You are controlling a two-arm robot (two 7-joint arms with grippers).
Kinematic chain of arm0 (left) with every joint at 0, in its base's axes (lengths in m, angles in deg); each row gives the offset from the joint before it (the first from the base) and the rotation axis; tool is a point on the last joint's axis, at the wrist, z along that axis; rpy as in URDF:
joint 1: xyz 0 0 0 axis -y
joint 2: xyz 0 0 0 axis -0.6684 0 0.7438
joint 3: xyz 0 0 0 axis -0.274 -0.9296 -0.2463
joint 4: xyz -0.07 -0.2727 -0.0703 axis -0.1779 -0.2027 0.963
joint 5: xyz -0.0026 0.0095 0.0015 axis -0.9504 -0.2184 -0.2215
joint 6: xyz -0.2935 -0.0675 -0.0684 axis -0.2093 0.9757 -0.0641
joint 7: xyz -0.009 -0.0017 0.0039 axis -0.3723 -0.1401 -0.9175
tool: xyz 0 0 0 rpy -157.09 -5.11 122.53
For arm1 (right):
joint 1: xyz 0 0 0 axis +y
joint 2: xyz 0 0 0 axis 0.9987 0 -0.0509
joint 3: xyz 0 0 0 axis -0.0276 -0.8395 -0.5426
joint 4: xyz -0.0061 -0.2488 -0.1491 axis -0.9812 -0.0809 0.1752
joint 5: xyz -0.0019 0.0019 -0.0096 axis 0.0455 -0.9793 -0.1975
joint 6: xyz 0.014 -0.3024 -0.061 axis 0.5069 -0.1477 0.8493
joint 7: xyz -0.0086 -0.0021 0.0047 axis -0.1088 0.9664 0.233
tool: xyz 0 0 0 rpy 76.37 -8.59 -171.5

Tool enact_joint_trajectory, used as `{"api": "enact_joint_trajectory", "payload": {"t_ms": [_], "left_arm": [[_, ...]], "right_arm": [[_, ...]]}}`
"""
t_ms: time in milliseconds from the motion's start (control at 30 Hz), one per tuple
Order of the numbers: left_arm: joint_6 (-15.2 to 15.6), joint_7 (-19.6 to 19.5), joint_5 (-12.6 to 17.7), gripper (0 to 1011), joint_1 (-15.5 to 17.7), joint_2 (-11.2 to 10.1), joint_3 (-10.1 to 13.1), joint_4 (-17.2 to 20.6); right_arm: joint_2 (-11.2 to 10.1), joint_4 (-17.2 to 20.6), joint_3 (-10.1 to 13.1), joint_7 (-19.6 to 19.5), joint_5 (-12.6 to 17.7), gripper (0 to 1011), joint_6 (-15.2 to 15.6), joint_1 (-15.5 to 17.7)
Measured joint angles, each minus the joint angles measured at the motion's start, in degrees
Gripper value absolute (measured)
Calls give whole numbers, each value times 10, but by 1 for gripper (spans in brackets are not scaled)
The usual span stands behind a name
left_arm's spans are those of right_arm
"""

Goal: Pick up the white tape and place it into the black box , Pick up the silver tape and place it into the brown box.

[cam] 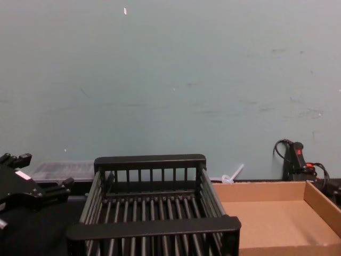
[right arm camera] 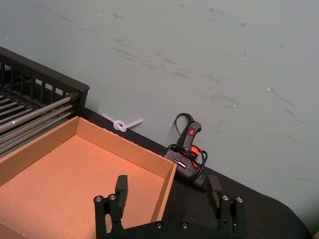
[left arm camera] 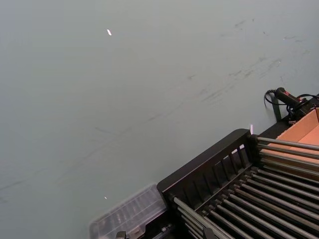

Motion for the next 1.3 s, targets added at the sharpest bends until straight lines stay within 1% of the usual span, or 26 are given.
{"api": "enact_joint_trajectory", "payload": {"t_ms": [400, 533, 733, 933, 1100, 1300], "left_arm": [[0, 0, 0, 1001, 0, 0, 0, 0], [0, 0, 0, 1001, 0, 0, 0, 0], [0, 0, 0, 1001, 0, 0, 0, 0], [0, 0, 0, 1001, 0, 0, 0, 0], [0, 0, 0, 1001, 0, 0, 0, 0], [0, 0, 0, 1001, 0, 0, 0, 0]], "right_arm": [[0, 0, 0, 0, 0, 1002, 0, 0], [4, 2, 7, 5, 0, 1002, -1, 4], [6, 16, 20, 18, 5, 1002, -2, 14], [5, 42, 32, 38, 21, 1002, 5, 32], [2, 76, 43, 57, 42, 1002, 22, 55], [-3, 115, 53, 70, 56, 1002, 40, 86]]}}
